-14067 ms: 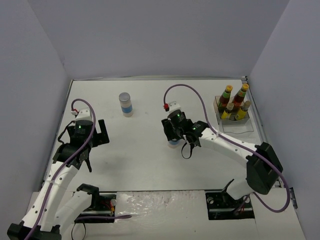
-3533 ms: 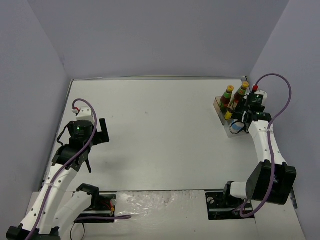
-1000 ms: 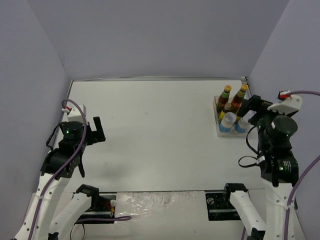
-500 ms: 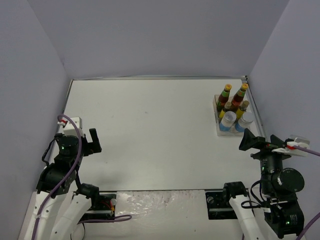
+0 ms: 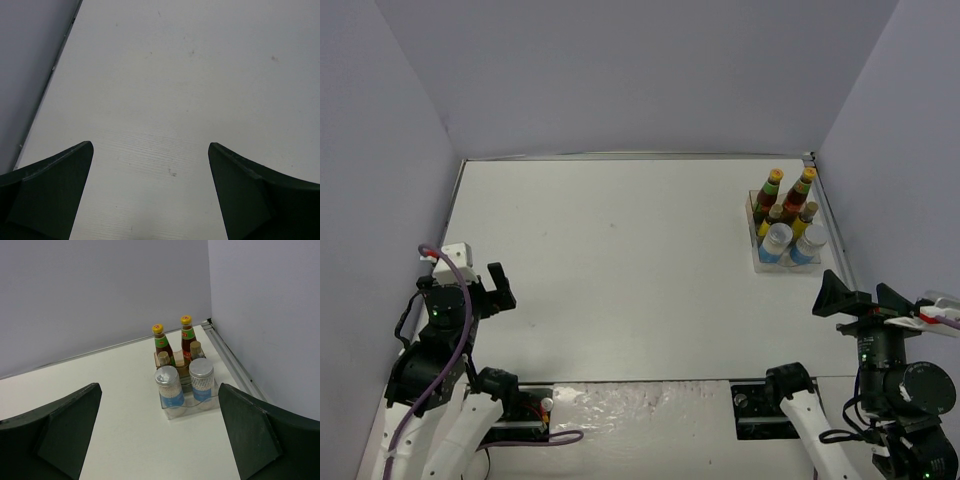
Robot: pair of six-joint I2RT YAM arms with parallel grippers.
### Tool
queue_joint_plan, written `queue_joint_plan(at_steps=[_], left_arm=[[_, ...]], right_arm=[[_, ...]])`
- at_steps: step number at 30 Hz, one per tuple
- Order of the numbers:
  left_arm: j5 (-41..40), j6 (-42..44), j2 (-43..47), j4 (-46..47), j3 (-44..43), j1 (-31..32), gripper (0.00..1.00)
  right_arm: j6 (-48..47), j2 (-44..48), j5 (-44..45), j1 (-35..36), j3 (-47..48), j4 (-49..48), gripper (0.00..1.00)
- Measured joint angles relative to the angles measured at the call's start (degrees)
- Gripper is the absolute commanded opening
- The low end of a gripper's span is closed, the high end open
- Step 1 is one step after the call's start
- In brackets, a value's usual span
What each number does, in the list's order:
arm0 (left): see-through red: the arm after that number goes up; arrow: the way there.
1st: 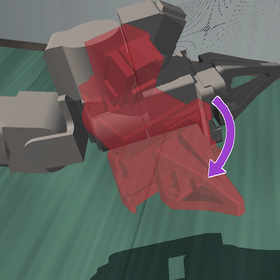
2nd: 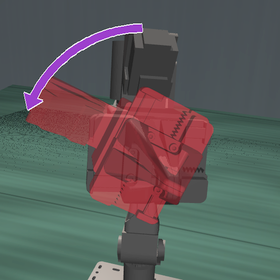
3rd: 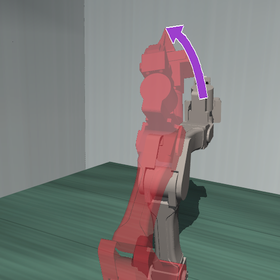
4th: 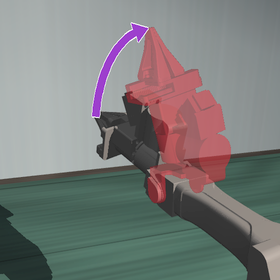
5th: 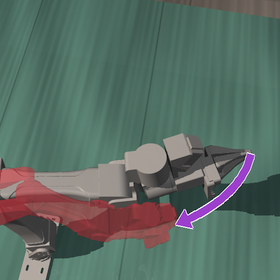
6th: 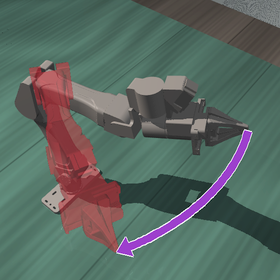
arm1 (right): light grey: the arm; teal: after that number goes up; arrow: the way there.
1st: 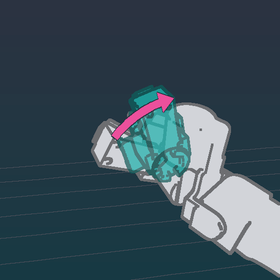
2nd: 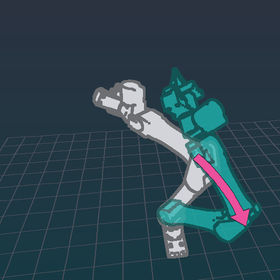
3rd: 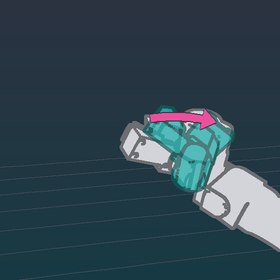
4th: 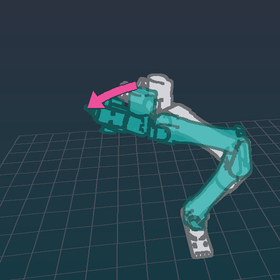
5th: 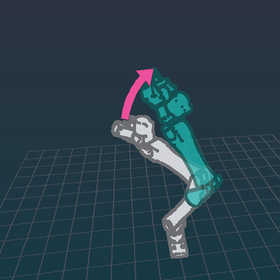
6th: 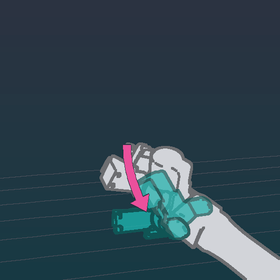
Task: Organize the condiment bottles
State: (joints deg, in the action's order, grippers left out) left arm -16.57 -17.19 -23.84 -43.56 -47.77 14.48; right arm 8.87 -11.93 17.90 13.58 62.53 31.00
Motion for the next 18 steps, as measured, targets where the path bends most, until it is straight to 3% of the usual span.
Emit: queue_joint_plan(at_steps=[18], left_arm=[[-0.67, -0.2, 0.24, 0.01, 0.0, 0.0, 0.97]], right_arm=[[-0.11, 2.67, 1.45, 1.93, -0.61, 2.43, 1.0]])
